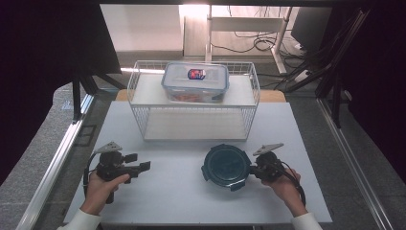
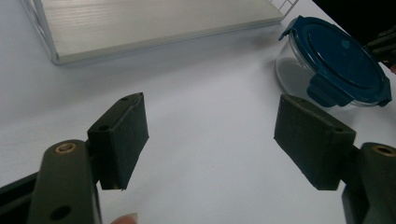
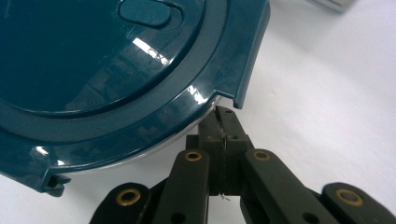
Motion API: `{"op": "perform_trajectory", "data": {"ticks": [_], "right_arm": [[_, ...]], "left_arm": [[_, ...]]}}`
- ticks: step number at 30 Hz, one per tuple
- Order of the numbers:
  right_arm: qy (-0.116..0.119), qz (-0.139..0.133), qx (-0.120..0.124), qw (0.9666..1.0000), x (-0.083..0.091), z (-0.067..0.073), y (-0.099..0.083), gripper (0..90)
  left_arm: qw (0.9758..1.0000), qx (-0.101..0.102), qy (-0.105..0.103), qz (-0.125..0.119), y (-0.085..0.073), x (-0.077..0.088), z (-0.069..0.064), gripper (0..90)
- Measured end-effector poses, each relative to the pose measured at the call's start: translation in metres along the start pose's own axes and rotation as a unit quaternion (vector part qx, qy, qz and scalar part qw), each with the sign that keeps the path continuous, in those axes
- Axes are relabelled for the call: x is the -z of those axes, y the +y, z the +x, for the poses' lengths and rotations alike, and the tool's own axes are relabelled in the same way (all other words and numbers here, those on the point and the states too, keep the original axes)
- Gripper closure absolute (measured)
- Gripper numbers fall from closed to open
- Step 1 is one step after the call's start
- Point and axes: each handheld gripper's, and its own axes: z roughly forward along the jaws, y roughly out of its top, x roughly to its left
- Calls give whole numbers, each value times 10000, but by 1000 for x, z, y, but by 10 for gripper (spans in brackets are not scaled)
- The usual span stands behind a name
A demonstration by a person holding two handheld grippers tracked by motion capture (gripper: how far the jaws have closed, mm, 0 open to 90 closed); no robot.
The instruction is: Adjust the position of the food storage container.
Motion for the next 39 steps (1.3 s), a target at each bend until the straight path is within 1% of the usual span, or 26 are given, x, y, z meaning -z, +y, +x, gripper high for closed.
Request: {"op": "perform_trajectory", "data": {"ticks": [3,5,7,10,13,17,19,22,27,32,37,39], "right_arm": [[-26,-7,121,9999,-5,10,6,891],[51,0,138,9999,-8,15,9,891],[124,-16,220,9997,-12,21,13,891],[140,-8,274,9995,-16,29,18,891],[249,9,431,9988,-23,42,25,891],[371,16,588,9976,-29,54,32,891],[369,15,660,9971,-32,60,34,891],[432,7,743,9963,-35,68,36,891],[462,-1,839,9954,-40,75,38,891],[535,-42,829,9951,-42,75,37,891],[491,-51,870,9950,-43,77,38,891],[471,-53,943,9944,-44,79,38,891]], "left_arm": [[10000,-11,7,14,0,-1,0,249],[10000,-14,4,15,0,-1,0,249],[10000,-10,8,13,0,-1,0,250],[10000,2,25,21,-1,-2,2,250],[10000,6,24,21,-1,-1,2,250],[10000,18,10,-7,-1,0,2,250],[10000,16,13,-2,-1,0,3,250],[10000,20,15,5,-1,0,3,250],[10000,16,19,-1,-1,0,2,251],[10000,19,23,-2,-1,0,3,250],[10000,7,38,29,-1,-2,2,250],[10000,3,46,29,-1,-2,2,251]]}}
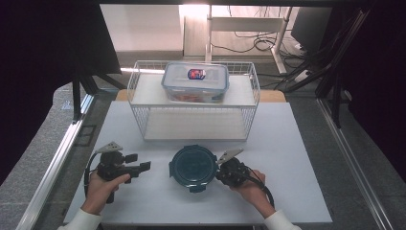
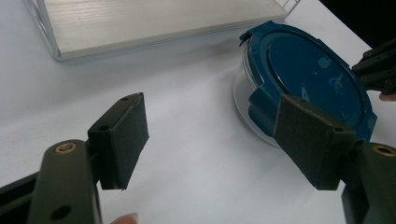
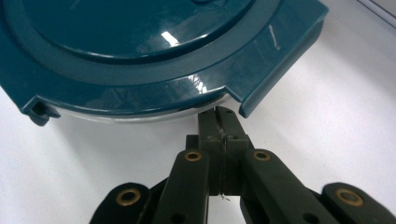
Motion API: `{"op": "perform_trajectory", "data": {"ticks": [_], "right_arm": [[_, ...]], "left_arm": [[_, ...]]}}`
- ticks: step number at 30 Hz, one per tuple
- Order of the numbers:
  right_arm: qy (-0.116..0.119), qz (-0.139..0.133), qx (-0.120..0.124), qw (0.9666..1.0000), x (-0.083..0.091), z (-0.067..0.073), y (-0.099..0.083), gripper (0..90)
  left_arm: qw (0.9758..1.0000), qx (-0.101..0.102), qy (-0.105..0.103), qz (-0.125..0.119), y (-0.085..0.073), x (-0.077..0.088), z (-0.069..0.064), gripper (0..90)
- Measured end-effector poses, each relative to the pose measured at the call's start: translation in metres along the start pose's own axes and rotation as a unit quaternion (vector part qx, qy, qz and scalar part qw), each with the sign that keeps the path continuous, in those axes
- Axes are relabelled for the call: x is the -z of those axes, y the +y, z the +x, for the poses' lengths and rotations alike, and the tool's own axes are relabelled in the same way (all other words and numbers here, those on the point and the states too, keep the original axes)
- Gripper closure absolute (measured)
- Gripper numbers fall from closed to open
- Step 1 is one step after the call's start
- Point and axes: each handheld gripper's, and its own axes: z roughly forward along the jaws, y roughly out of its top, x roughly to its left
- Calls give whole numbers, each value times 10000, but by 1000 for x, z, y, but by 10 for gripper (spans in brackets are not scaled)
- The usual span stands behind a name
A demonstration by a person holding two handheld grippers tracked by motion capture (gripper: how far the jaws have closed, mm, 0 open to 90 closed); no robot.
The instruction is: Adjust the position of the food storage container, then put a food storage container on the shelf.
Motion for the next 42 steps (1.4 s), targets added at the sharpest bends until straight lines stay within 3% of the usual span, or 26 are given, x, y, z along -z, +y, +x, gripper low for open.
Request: {"op": "perform_trajectory", "data": {"ticks": [8,11,14,17,21,22,25,27,30,36,42], "right_arm": [[76,-79,-8,9999,2,2,-1,891],[84,-214,-76,9997,12,0,-7,891],[81,-470,-326,9983,29,-7,-18,890],[70,-713,-579,9957,41,-16,-27,890],[194,-1226,-1105,9861,54,-29,-33,885],[264,-1352,-1237,9827,56,-32,-33,846],[325,-1592,-1718,9716,57,-38,-33,552],[322,-1560,-1877,9692,56,-41,-32,425],[426,-1576,-1954,9670,54,-41,-30,314],[485,-1586,-1983,9660,53,-41,-29,243],[612,-1644,-2145,9608,50,-44,-28,227]], "left_arm": [[10000,31,26,-15,-1,1,2,250],[10000,56,22,-50,-1,3,2,250],[9999,84,18,-85,-1,5,3,250],[9999,110,27,-95,0,5,1,249],[9999,112,66,-91,0,5,-4,249],[9999,104,68,-92,1,5,-5,249],[9998,124,119,-89,1,5,-9,247],[9997,156,187,-46,0,4,-10,232],[9994,256,229,-24,0,4,-12,203],[9993,332,171,22,1,2,-16,185],[9994,332,112,62,3,0,-22,172]]}}
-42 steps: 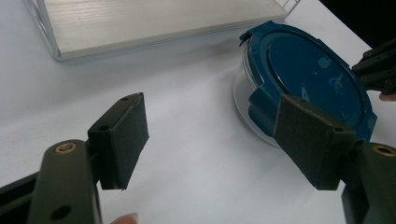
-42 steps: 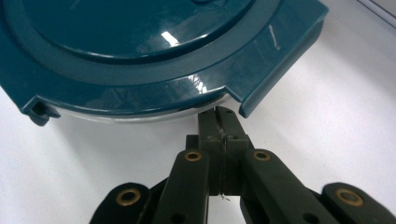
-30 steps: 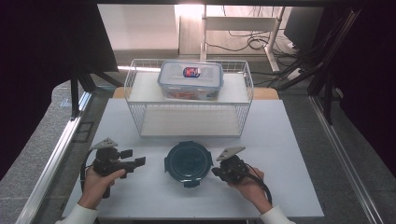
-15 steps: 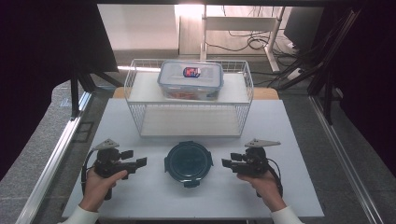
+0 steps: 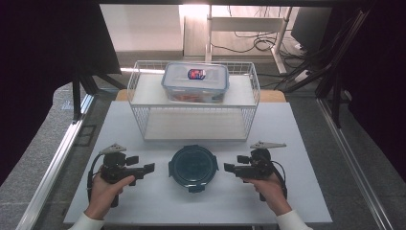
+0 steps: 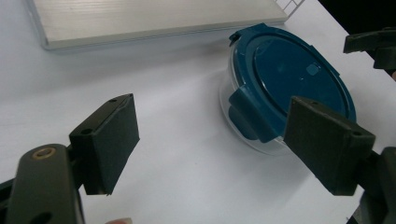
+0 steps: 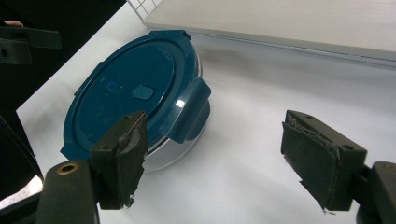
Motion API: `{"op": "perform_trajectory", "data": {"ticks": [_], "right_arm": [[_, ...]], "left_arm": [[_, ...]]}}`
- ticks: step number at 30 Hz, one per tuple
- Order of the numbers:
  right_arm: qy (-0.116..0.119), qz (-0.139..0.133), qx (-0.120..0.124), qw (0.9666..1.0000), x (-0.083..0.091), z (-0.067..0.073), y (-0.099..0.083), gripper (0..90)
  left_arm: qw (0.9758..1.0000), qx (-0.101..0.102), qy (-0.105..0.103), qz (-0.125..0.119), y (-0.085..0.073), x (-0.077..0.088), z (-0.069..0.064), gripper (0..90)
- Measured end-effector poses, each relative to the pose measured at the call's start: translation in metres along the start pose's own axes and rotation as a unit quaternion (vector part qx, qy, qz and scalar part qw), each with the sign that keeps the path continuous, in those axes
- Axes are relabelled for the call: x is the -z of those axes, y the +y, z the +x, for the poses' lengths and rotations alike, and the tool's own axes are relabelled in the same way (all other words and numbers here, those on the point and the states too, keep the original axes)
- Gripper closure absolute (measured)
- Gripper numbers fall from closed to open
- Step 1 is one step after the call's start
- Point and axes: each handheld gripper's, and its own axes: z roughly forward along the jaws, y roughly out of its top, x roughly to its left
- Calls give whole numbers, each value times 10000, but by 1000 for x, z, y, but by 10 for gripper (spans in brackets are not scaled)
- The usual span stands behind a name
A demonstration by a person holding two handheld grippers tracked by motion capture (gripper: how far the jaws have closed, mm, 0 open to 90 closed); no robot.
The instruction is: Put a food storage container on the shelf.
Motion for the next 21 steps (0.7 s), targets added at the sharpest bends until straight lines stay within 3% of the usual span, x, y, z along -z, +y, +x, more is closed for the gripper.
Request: {"op": "perform_trajectory", "data": {"ticks": [6,17,21], "right_arm": [[86,74,23,9999,-1,5,0,223],[286,219,-38,9993,-9,10,6,188],[465,297,-136,9984,-17,11,15,178]], "left_arm": [[9996,117,-259,47,3,-6,-4,158],[9980,461,-367,208,9,-21,-10,113],[9949,789,-553,294,12,-33,-11,95]]}}
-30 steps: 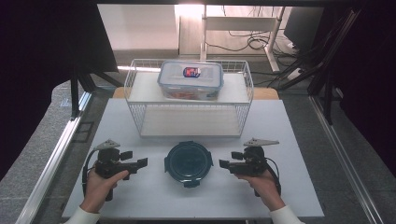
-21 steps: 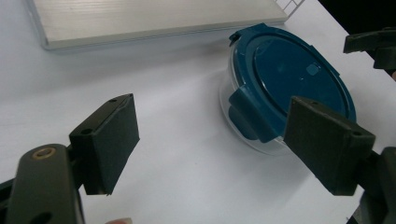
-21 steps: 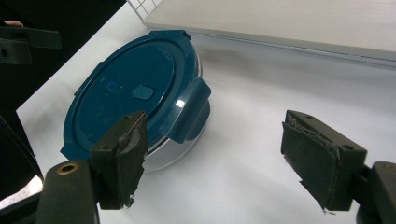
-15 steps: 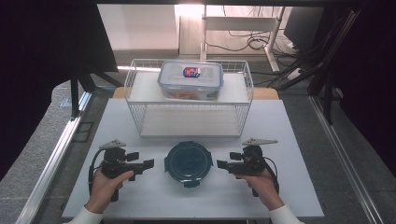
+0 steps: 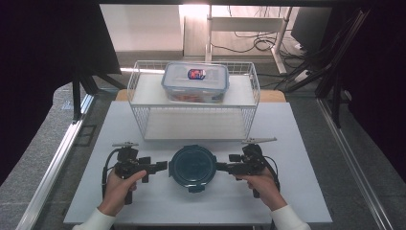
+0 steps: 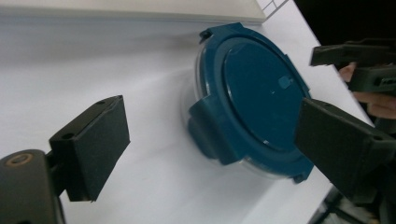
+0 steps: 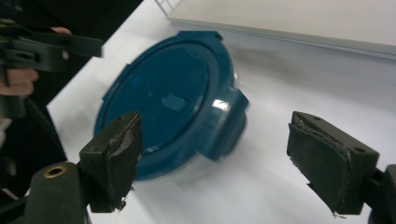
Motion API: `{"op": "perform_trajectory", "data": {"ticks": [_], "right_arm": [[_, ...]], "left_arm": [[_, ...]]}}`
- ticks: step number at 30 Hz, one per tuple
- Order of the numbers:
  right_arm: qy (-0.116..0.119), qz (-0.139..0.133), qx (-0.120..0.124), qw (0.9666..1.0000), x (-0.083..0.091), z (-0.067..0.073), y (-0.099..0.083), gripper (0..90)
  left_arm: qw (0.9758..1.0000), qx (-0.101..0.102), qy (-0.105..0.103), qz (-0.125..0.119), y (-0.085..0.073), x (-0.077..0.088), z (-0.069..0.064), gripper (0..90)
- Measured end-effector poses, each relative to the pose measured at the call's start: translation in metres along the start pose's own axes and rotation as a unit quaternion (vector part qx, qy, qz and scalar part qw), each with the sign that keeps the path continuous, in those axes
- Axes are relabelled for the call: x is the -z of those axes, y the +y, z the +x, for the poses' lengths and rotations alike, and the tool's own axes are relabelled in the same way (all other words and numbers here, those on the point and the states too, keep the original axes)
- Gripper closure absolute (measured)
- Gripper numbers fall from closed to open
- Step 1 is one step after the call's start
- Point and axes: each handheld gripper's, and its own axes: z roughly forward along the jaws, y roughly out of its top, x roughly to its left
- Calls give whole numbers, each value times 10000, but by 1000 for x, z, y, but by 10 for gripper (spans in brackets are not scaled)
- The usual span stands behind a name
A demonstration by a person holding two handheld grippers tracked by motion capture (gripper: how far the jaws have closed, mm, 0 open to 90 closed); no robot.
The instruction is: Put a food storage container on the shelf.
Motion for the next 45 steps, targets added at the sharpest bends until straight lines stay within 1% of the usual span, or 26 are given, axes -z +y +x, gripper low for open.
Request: {"op": "perform_trajectory", "data": {"ticks": [1,2,5,8,10,12,14,15,20,22,24,26,27,28,30,31,32,33,34,35,36,38,39,41,42,45], "right_arm": [[56,43,-38,10000,-3,0,3,173],[101,77,-74,9999,-6,0,5,170],[90,144,-151,9997,-16,1,11,153],[113,203,-270,9994,-25,0,11,139],[164,271,-359,9989,-33,-3,9,131],[206,348,-414,9983,-38,-5,7,127],[195,436,-459,9978,-43,-6,5,124],[204,446,-472,9977,-44,-7,4,124],[352,490,-629,9962,-50,-9,1,124],[408,513,-687,9955,-52,-10,0,133],[467,523,-733,9948,-54,-9,-1,153],[546,541,-813,9937,-55,-9,-1,168],[553,533,-785,9940,-56,-9,-1,175],[560,552,-821,9935,-56,-9,-2,183],[574,587,-872,9928,-57,-8,-2,196],[544,595,-874,9929,-57,-7,-2,212],[505,608,-852,9932,-57,-7,-2,217],[516,610,-879,9929,-58,-7,-2,221],[529,603,-929,9924,-58,-8,-2,231],[536,597,-998,9918,-57,-9,-2,245],[564,589,-1109,9905,-57,-10,-2,255],[591,580,-1212,9892,-56,-12,-3,276],[620,566,-1312,9878,-56,-13,-3,296],[689,512,-1406,9863,-53,-14,-4,329],[705,495,-1415,9862,-52,-14,-4,342],[734,412,-1321,9877,-46,-9,-5,372]], "left_arm": [[10000,88,-33,23,1,-4,0,89],[9999,126,-58,52,1,-7,0,82],[9997,188,-106,135,2,-17,-1,75],[9994,224,-151,219,-1,-24,0,76],[9990,283,-249,241,-2,-27,1,81],[9980,341,-434,315,-4,-32,3,110],[9974,400,-495,347,-6,-36,4,123],[9970,405,-528,391,-6,-38,5,127],[9966,386,-606,406,-8,-42,2,150],[9963,381,-621,453,-9,-43,2,157],[9959,401,-651,483,-10,-45,2,161],[9945,492,-753,528,-12,-48,3,164],[9942,510,-769,550,-13,-50,3,164],[9941,506,-757,584,-14,-51,3,167],[9935,498,-814,619,-15,-54,2,196],[9933,502,-826,632,-15,-55,2,216],[9939,483,-771,622,-16,-55,1,216],[9940,477,-755,625,-16,-55,1,239],[9937,531,-770,619,-16,-55,2,244],[9930,628,-792,607,-16,-55,3,257],[9925,678,-813,611,-16,-55,4,270],[9919,751,-819,620,-15,-55,5,281],[9917,789,-803,625,-15,-54,4,288],[9917,793,-799,627,-15,-52,2,305],[9915,811,-803,618,-15,-50,1,316],[9911,855,-844,575,-17,-47,0,346]]}}
